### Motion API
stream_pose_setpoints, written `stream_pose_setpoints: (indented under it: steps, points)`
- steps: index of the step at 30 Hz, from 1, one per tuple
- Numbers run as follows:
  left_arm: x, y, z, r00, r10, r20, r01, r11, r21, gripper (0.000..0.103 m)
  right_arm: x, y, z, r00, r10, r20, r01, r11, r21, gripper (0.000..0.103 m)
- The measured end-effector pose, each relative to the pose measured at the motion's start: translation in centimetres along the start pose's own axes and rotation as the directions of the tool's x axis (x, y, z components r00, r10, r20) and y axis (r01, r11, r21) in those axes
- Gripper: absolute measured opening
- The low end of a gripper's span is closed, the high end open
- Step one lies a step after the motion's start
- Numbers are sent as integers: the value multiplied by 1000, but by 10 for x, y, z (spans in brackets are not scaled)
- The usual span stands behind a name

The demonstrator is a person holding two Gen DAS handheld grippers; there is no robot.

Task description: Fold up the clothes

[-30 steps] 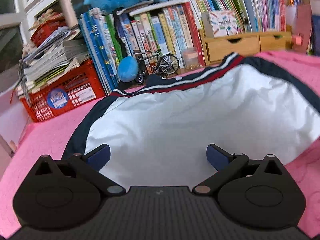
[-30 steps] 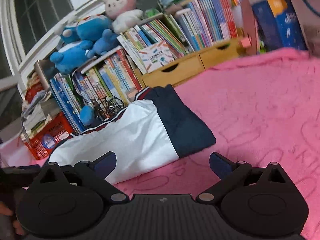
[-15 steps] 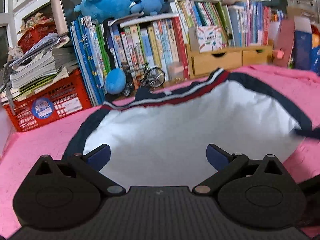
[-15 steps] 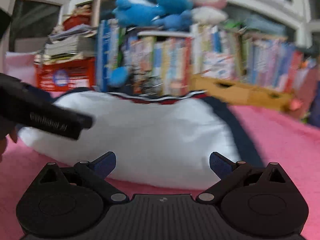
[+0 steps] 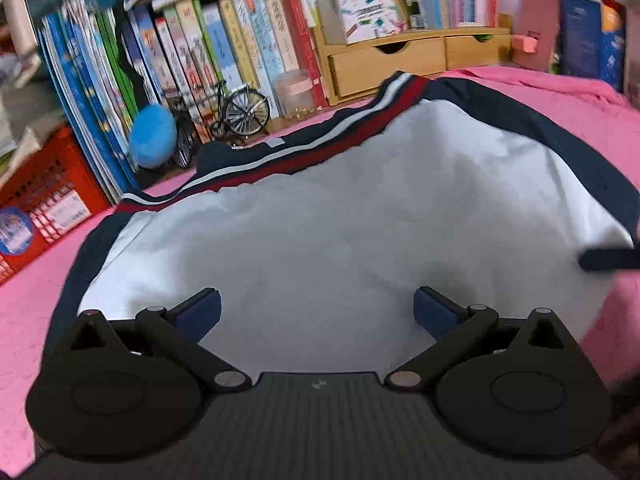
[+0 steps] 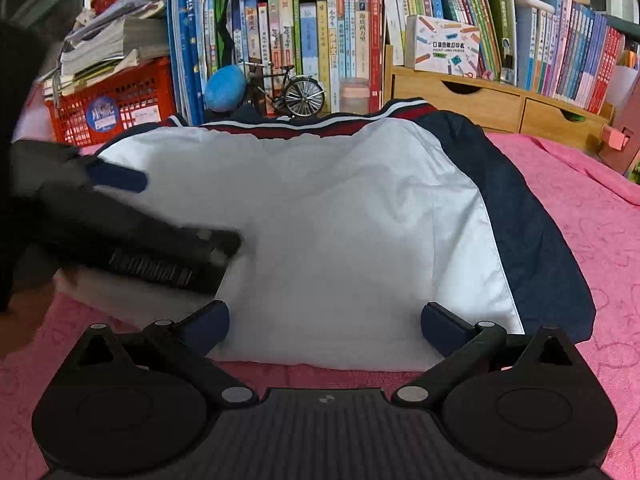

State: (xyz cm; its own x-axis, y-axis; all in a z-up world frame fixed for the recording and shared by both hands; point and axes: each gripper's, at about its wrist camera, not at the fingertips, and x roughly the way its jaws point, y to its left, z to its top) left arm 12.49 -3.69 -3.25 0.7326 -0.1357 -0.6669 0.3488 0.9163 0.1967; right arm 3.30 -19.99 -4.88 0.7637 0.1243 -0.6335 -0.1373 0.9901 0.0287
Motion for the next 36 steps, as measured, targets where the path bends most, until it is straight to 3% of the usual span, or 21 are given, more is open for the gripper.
stream_pose_setpoints:
  steps: [3,10,18,23,25,29,36]
  points:
    - [25,15,19,999,30,-46,-32,999,-38,103,-1,-1,1,1000,0,-1,0,1000,1,103]
    - [79,25,65,990,114,-89,-114,994,5,103,-1,-2,1,1000,1,-1,-1,1000,0,103]
    - [108,35,81,991,55,-122,-57,998,-13,103,-2,-3,1,1000,-1,-1,1,1000,3,103]
    - [105,30,78,991,88,-103,-88,996,-1,103,-2,-2,0,1000,1,-1,-1,1000,6,103]
    - [97,28,81,985,124,-121,-122,992,26,103,-2,-2,0,1000,2,-1,-2,1000,8,103]
    - [50,24,67,984,164,-70,-157,983,91,103,-2,-3,0,1000,4,-1,-4,1000,11,103]
    - [-53,7,8,991,100,86,-102,995,16,103,-2,-3,1,1000,4,-1,-4,1000,11,103]
